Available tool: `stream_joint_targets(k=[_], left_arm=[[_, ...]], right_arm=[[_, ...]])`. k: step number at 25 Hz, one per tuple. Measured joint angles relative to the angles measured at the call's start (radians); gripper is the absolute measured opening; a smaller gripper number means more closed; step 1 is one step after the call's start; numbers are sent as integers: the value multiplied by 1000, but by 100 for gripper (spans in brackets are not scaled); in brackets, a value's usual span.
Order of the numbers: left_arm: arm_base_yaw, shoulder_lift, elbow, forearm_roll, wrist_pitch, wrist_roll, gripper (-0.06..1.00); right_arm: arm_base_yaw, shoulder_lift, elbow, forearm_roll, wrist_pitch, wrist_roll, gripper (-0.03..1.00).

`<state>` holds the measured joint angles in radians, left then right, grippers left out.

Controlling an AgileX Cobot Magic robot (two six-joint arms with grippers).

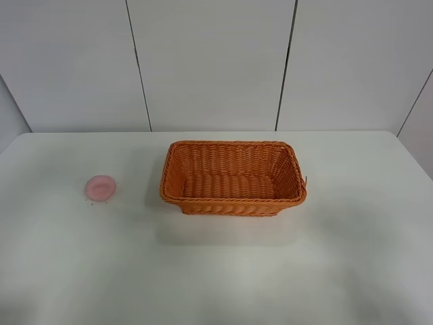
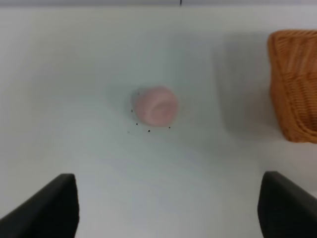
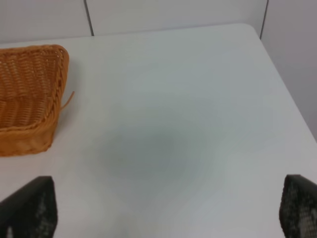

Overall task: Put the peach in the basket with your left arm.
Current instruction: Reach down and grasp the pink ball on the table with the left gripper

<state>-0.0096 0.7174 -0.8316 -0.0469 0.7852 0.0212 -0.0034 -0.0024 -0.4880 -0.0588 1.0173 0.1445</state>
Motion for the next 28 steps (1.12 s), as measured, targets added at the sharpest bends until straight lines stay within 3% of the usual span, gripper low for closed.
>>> stream_joint_targets(k=[8, 15, 20, 28], left_arm=[[0, 650, -269, 0, -29, 34, 85], [0, 1080, -544, -1, 10, 38, 85], [0, 1284, -673, -23, 14, 38, 85], [0, 1463, -708, -26, -2, 39, 85]], right_arm=[[0, 0, 0, 0, 0, 0, 69], [0, 0, 0, 0, 0, 0, 69], [0, 0, 0, 0, 0, 0, 69], [0, 0, 0, 0, 0, 0, 69]])
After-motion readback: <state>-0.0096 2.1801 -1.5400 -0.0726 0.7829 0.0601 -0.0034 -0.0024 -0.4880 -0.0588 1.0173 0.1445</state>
